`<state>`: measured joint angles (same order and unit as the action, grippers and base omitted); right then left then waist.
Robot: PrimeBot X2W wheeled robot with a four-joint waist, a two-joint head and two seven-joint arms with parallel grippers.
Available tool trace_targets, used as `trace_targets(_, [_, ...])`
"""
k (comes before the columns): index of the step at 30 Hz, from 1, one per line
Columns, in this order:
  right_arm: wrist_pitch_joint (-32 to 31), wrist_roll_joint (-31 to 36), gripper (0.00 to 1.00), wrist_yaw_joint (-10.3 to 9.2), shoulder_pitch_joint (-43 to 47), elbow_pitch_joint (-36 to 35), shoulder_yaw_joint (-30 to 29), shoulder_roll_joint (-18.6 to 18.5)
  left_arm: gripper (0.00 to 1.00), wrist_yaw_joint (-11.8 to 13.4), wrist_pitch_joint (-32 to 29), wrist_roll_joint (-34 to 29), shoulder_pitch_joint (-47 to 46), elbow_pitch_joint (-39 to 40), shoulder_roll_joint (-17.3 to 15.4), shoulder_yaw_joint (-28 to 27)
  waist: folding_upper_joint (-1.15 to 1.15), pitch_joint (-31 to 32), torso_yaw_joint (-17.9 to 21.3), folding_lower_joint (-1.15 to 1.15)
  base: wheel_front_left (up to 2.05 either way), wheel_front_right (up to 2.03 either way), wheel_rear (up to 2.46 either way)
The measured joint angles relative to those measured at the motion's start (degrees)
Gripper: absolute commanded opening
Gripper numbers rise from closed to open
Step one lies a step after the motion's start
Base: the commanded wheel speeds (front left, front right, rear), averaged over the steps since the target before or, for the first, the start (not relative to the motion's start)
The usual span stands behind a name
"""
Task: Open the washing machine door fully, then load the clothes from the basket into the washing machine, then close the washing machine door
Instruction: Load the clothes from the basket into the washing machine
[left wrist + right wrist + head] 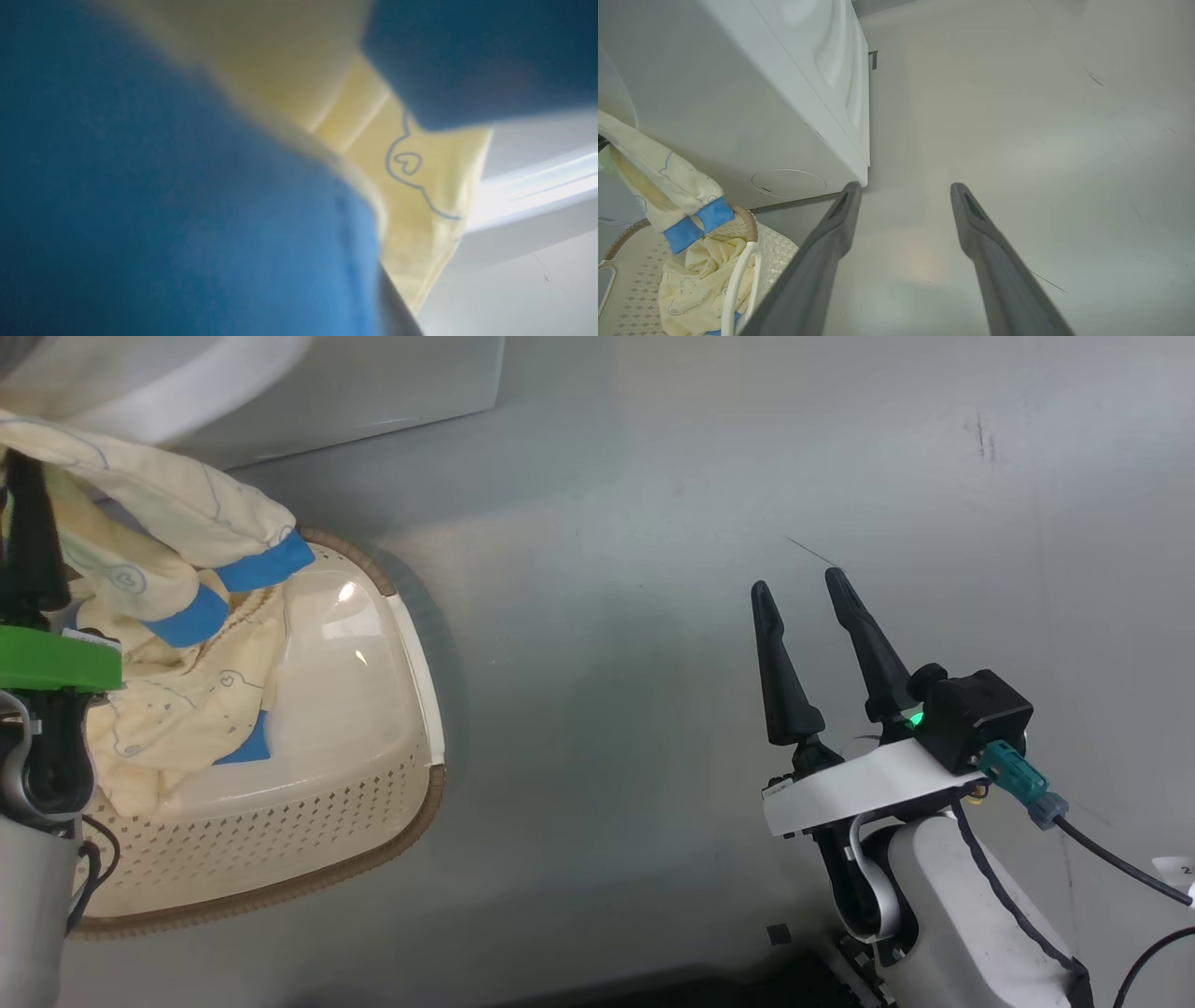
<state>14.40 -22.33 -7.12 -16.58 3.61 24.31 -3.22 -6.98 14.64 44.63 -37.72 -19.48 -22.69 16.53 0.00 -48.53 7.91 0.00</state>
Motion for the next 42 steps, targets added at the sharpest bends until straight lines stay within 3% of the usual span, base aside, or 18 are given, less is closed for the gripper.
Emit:
trace_targets(14, [0.0,0.0,1.0,0.0,-0.2,0.5,-1.6,0.0,0.0,0.0,-0.1,0.7,-0.8,-1.2,-0.5,1.9,0.0,1.4,-0.7,0.0,0.0,0.0,0.0])
trace_targets(29, [0.0,0.0,1.0,0.0,-0.2,1.5,-2.0,0.0,0.0,0.0,0.0,-1.1,4.7,-0.1,0.6,-2.6,0.0,4.4,-3.0,-0.01,0.0,0.0,0.0])
trace_targets(42, [0.0,0.0,1.0,0.0,-0.2,2.0,-1.5,0.0,0.0,0.0,0.0,-4.2,3.2,8.9,-0.5,-5.6,0.0,5.8,-4.0,0.0,0.0,0.0,0.0])
